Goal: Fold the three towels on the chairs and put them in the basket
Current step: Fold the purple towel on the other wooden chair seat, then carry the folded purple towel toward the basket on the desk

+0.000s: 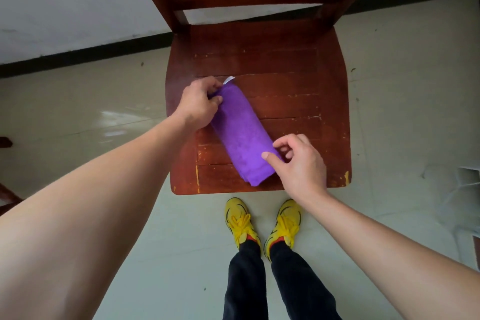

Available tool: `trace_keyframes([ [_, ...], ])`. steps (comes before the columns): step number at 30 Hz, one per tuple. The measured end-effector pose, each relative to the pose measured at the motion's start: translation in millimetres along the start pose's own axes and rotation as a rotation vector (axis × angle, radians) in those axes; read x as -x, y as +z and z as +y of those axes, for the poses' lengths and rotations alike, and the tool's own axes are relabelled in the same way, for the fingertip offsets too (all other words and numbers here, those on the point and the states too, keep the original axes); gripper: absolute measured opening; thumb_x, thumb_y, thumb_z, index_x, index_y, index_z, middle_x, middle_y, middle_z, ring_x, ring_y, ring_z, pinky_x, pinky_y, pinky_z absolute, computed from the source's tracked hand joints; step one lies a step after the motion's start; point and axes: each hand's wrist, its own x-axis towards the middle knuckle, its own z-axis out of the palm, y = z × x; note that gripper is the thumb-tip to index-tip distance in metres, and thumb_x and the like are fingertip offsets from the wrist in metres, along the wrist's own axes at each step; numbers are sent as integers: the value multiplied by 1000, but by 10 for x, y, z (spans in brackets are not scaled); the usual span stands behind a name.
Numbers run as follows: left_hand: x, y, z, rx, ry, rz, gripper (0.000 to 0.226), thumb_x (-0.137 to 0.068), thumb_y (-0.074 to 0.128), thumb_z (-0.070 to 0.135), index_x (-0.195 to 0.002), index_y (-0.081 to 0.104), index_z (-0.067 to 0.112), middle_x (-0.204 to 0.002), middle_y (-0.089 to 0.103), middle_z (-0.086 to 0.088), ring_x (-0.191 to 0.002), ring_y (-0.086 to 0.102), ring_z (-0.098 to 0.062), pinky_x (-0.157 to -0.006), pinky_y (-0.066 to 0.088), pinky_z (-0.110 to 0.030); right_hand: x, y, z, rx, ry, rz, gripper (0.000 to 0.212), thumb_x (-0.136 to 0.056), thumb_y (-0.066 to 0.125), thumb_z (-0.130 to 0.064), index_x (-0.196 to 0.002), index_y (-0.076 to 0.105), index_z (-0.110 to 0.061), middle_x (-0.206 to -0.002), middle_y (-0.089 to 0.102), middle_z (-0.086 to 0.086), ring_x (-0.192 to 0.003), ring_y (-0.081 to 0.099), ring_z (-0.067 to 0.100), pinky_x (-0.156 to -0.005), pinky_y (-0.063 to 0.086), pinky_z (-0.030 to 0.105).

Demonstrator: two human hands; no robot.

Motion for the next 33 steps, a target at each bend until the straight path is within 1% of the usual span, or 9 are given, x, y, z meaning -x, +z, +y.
trace_keyframes([
  [4, -23, -30, -28, -279, 157, 45, 59, -83, 63, 14, -138, 45, 27, -133, 46, -12, -122, 43, -34, -100, 40, -41, -123, 153, -51, 75, 87, -237, 60, -68, 78, -52, -118, 54, -30, -114, 62, -6, -103, 60, 22, -77, 47, 34],
  [7, -28, -67, 97, -701, 421, -132, 82, -76, 59, 8, -148, 28, 36, -156, 24, -4, -140, 23, -31, -106, 29, -49, -216, 228, -87, 91, 148, -316, 53, -65, 77, -54, -106, 60, -25, -103, 67, -1, -97, 62, 28, -71, 46, 33],
  [9, 6, -32, 225, -878, 496, -236, 74, -75, 58, 10, -142, 38, 34, -150, 33, -3, -139, 25, -29, -107, 29, -46, -227, 171, -77, 80, 160, -367, 41, -65, 77, -50, -88, 61, -20, -89, 66, 0, -89, 62, 30, -65, 43, 32],
  [11, 99, -10, 287, -957, 480, -283, 62, -74, 60, 14, -133, 49, 29, -133, 46, -5, -128, 36, -29, -103, 33, -44, -198, 31, -10, 101, 128, -384, 32, -68, 76, -42, -85, 60, -19, -90, 64, 2, -90, 60, 30, -65, 39, 31],
  [16, 593, -41, 272, -836, 362, -369, 55, -68, 70, 26, -120, 56, 21, -119, 52, -7, -115, 45, -29, -92, 39, -38, -12, -554, 151, 182, 5, -395, 37, -77, 68, -25, -111, 53, -25, -105, 66, 9, -98, 61, 33, -73, 43, 34],
  [20, 1202, -155, 658, -672, 389, -358, 36, -66, 68, 25, -96, 49, 17, -107, 60, -6, -104, 56, -32, -79, 42, -36, 412, -1198, 111, 247, -52, -389, 41, -80, 61, -22, -117, 45, -27, -104, 66, 15, -98, 61, 37, -76, 49, 39],
  [23, 1585, -247, 906, -615, 427, -374, 37, -68, 69, 27, -95, 48, 15, -101, 63, -8, -96, 60, -34, -69, 39, -35, 818, -1577, 50, 246, -38, -346, 51, -81, 59, -19, -129, 46, -31, -117, 65, 9, -107, 59, 35, -82, 49, 40],
  [27, 2019, -352, 1315, -638, 586, -423, 40, -71, 65, 24, -107, 52, 17, -105, 61, -5, -99, 60, -33, -74, 44, -37, 1427, -1983, 54, 284, 38, -235, 48, -81, 57, -19, -126, 49, -31, -121, 63, 3, -108, 59, 34, -80, 46, 38],
  [33, 2704, -472, 2005, -801, 907, -499, 42, -73, 64, 25, -112, 51, 18, -111, 60, -3, -106, 59, -29, -81, 43, -35, 2598, -2337, 140, 258, 234, 8, 45, -80, 56, -21, -124, 47, -29, -118, 64, 2, -104, 61, 32, -79, 47, 37],
])
